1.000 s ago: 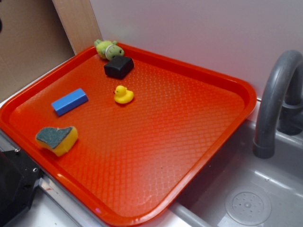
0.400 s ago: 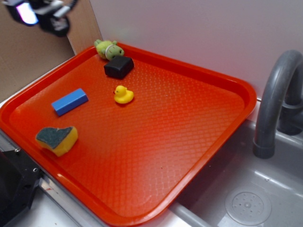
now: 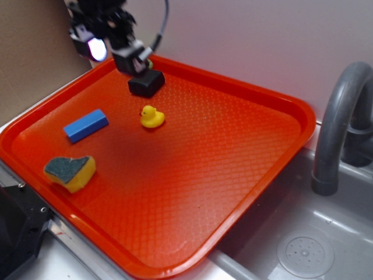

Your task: Grab the yellow duck.

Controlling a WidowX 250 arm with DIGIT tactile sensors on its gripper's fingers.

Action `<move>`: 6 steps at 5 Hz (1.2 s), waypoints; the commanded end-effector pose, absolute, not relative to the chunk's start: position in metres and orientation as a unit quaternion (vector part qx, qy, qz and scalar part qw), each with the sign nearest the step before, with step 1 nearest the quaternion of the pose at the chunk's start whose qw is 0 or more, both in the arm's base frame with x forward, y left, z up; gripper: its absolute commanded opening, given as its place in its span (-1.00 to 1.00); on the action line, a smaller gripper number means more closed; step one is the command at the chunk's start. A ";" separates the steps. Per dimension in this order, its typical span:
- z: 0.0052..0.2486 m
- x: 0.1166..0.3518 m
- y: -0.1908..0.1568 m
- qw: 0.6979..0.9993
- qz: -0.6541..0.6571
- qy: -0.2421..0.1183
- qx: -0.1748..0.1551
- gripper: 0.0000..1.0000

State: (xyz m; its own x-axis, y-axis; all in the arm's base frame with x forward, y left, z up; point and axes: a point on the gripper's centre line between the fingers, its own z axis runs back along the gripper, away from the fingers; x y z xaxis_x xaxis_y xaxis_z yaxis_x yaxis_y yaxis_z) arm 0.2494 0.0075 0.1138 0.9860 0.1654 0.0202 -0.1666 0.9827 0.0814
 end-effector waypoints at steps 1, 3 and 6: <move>0.062 0.266 0.019 0.996 0.059 -0.003 0.061 1.00; 0.034 0.277 0.011 0.999 0.038 0.004 0.023 1.00; 0.053 0.270 0.007 0.999 0.029 0.005 0.041 -1.00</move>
